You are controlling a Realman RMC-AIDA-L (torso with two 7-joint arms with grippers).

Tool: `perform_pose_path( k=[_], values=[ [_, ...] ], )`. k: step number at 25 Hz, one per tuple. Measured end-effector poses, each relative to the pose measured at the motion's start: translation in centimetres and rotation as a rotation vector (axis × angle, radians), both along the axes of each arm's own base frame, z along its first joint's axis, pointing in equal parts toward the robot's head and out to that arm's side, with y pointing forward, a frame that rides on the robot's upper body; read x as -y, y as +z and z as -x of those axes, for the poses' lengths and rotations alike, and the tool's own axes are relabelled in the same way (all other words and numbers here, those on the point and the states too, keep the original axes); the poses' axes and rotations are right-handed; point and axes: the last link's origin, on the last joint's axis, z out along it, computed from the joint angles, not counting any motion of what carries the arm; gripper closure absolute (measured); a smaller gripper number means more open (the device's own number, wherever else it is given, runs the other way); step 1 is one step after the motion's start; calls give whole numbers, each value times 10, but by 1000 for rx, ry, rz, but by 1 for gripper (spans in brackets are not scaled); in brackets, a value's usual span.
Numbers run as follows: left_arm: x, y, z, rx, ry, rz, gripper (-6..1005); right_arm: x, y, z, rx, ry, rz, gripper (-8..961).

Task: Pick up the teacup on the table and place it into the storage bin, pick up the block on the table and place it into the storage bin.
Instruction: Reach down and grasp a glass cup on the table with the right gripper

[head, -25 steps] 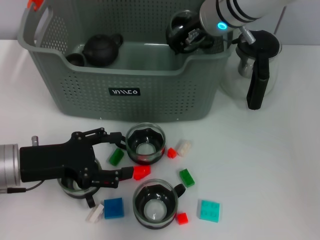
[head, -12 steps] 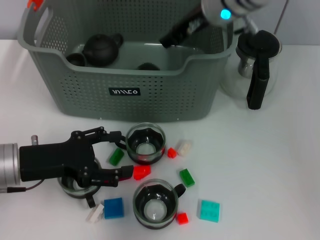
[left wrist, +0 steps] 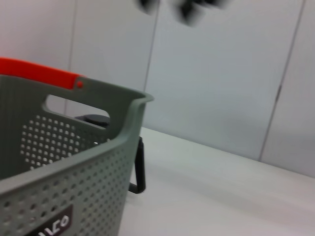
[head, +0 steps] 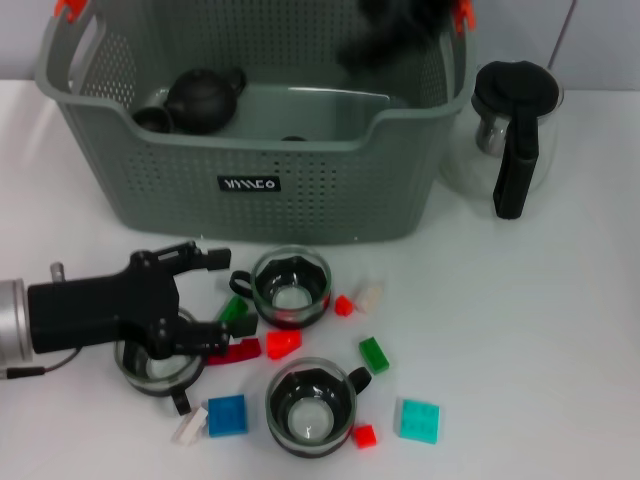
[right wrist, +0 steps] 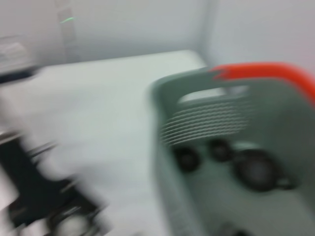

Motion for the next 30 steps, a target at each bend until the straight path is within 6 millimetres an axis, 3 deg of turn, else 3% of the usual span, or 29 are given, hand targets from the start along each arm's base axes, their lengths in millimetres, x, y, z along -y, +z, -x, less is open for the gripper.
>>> perform_pose_path(
  k=[4, 5, 11, 16, 20, 30],
  values=[
    [0, 6, 6, 1, 26, -25, 130, 25, -6, -26, 64, 25, 169, 371],
    [1, 7, 8, -3, 32, -24, 130, 31, -11, -41, 77, 28, 208, 371],
    [16, 29, 26, -37, 59, 13, 132, 43, -23, -60, 72, 85, 283, 370],
    [25, 53, 37, 8, 102, -74, 133, 64, -49, -75, 119, 205, 428, 370],
    [27, 54, 39, 12, 111, -83, 135, 80, -71, -83, 160, 330, 520, 371],
    [24, 46, 36, 15, 112, -76, 138, 81, -139, -93, 248, 417, 536, 373]
  ],
)
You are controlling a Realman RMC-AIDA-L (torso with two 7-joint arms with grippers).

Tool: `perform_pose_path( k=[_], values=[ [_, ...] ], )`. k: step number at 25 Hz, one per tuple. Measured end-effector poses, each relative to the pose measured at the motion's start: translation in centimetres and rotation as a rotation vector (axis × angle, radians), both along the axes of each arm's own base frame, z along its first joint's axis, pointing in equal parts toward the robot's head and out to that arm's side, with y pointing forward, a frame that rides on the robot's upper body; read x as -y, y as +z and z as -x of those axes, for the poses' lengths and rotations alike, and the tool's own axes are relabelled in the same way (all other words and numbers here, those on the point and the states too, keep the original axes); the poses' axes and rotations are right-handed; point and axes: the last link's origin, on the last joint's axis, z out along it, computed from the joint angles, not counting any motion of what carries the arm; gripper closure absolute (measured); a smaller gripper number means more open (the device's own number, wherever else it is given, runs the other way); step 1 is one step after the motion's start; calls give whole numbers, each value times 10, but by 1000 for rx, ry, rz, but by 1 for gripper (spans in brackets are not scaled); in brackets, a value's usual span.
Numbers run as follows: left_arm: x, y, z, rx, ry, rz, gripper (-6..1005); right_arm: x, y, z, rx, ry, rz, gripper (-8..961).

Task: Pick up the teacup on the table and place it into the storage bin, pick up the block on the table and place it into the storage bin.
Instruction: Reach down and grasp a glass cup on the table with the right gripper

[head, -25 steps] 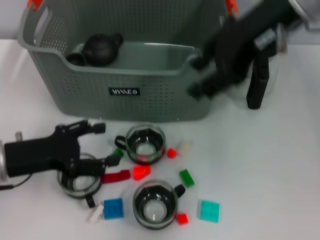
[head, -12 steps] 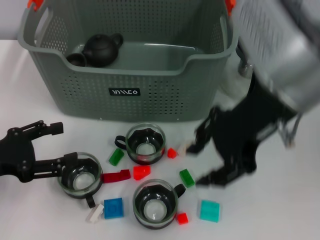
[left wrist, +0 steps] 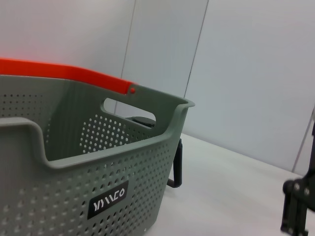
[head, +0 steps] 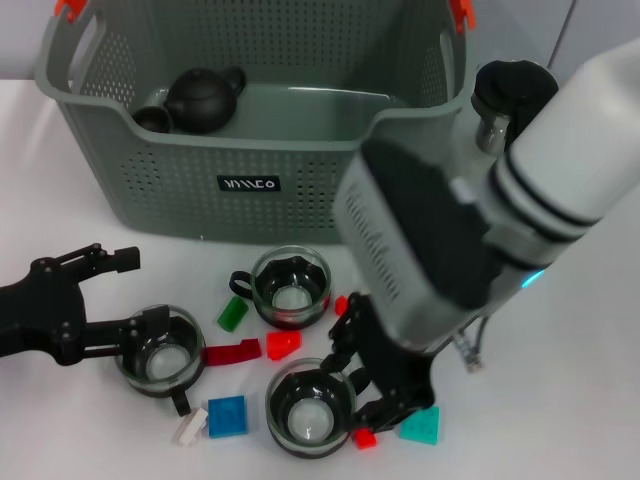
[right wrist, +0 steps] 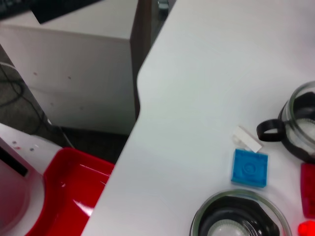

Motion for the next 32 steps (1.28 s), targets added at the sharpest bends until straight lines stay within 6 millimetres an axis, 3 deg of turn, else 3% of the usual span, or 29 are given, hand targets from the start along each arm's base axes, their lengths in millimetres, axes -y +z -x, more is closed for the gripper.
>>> perform_pose_path(
  k=[9, 23, 32],
  values=[
    [0, -5, 2, -4, 22, -9, 141, 13, -33, -7, 28, 62, 32, 378],
    [2, -7, 2, -2, 23, -4, 146, 15, -55, -23, 51, 71, 5, 385],
    [2, -8, 2, -2, 23, -2, 149, 12, -59, -31, 62, 52, -11, 389]
  ],
)
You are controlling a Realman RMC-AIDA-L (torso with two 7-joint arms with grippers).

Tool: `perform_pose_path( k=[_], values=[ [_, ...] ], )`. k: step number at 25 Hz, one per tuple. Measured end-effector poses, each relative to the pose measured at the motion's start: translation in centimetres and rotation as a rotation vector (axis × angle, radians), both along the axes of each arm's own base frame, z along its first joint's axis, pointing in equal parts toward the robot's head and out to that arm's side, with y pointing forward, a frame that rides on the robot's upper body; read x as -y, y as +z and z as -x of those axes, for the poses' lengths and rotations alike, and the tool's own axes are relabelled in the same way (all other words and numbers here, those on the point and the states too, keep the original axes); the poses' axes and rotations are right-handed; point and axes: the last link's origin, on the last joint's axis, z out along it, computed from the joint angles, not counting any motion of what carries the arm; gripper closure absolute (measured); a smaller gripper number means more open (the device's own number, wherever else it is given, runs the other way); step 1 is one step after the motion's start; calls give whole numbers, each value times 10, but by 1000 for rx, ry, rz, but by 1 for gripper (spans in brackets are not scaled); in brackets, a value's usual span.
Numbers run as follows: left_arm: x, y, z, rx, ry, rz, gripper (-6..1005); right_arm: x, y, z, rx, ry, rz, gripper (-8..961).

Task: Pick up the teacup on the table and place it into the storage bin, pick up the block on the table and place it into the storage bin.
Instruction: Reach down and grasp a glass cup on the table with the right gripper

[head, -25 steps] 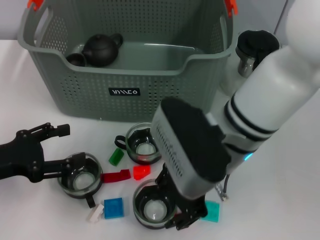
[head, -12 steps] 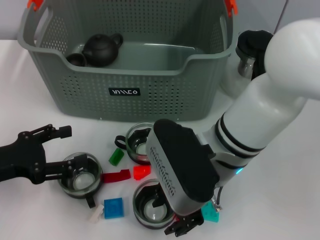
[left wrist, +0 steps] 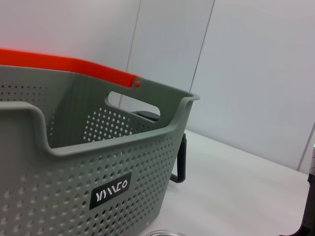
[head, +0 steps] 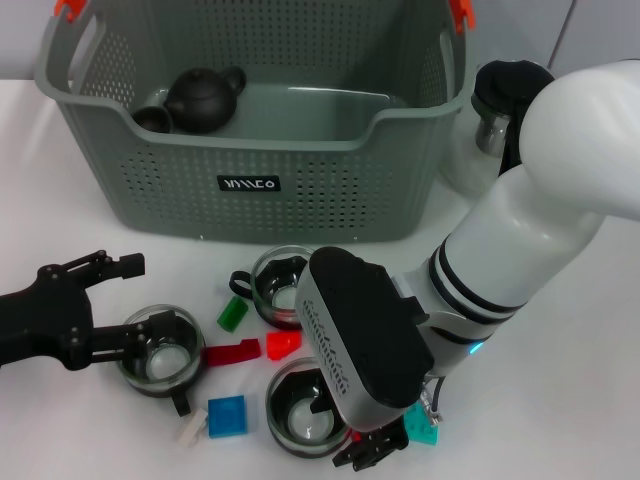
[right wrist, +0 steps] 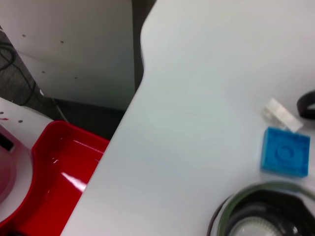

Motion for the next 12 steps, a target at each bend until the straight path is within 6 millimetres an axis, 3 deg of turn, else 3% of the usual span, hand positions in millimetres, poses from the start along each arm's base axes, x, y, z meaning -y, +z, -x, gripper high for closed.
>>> perform_pose_path(
  k=[8, 12],
  values=[
    [0, 0, 0, 2, 2, -4, 151, -2, -1, 2, -13, -13, -8, 393],
    [0, 0, 0, 2, 3, -5, 153, -3, 1, 5, -16, -28, -4, 514]
  ],
)
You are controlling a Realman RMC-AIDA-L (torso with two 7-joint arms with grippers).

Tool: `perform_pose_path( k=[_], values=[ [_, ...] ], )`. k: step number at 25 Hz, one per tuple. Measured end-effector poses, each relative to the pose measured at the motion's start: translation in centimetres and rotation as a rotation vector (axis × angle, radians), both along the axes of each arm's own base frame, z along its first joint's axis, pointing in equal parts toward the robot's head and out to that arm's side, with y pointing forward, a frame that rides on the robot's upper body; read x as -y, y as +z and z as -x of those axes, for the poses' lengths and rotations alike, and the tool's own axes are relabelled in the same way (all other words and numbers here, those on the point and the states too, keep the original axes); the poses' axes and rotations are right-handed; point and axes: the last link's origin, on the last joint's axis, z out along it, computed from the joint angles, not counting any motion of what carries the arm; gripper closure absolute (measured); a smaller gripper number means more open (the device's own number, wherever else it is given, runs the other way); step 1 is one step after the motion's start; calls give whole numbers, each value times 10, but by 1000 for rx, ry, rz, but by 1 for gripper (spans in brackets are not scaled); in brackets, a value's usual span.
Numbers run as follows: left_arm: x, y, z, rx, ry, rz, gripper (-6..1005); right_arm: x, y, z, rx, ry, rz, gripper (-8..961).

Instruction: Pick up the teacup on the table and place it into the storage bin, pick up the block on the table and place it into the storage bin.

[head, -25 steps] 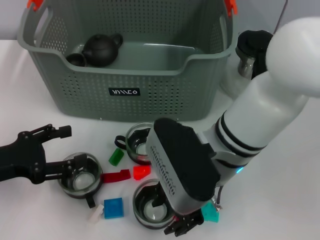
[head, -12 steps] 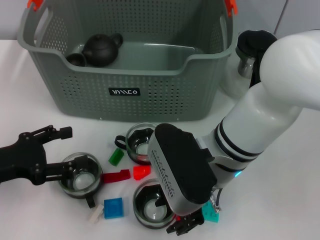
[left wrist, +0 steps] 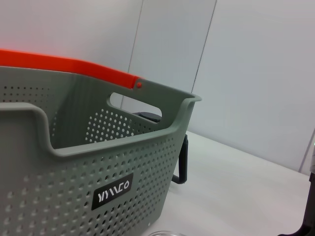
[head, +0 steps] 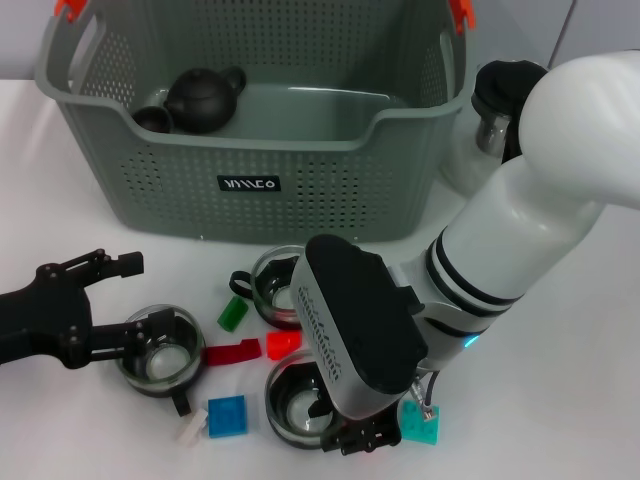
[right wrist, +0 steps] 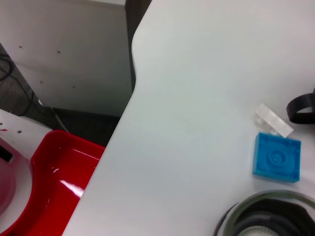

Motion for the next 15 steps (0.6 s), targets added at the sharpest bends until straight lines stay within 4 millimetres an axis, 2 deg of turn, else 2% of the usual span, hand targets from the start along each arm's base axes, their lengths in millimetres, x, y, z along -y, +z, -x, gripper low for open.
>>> perform_pose_path(
  k=[15],
  values=[
    [-1, -1, -1, 6, -1, 5, 158, 2, -1, 1, 2, 8, 5, 868]
  ],
)
